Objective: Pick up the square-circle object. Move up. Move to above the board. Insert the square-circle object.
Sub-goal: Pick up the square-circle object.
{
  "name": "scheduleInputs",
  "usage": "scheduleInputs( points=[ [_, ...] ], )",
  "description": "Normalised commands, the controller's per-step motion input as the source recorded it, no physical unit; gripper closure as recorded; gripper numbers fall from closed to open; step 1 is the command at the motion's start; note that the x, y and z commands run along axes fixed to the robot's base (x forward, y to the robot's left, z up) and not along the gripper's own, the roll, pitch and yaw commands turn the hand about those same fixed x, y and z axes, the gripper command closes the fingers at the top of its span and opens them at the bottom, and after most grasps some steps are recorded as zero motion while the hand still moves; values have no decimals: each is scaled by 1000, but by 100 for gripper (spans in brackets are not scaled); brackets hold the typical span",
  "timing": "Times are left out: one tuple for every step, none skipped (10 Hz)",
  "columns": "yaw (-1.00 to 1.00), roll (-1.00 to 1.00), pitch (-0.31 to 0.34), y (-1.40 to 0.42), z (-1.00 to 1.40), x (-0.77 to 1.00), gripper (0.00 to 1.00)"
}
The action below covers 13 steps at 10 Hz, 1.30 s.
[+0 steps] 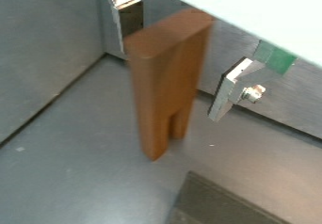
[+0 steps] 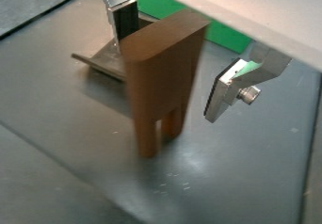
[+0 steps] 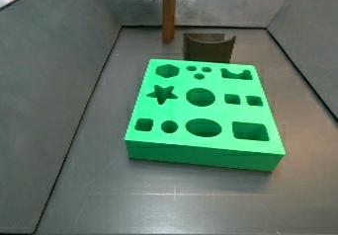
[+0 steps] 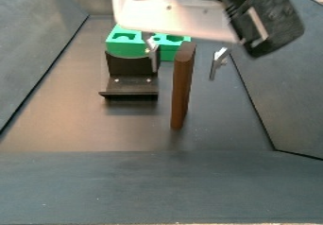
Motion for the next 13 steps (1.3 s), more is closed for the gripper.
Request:
scheduleInputs(
  points=[
    [-169,-53,-23,117,0,126,0],
    [0,0,-10,-26,0,0,0],
    [11,56,-60,-189,-17,-97,0],
    [69,100,-96,-191,-131,-209,0],
    [14,0,-44,-20,-23,-40,0],
    [0,14,0,0,0,0,0],
    [0,17,0,0,0,0,0],
    [0,0,0,0,0,0,100],
    [0,0,0,0,0,0,100],
    [0,0,0,0,0,0,100],
    [0,0,0,0,0,0,100],
    [0,0,0,0,0,0,100],
    [0,0,0,0,0,0,100]
  ],
)
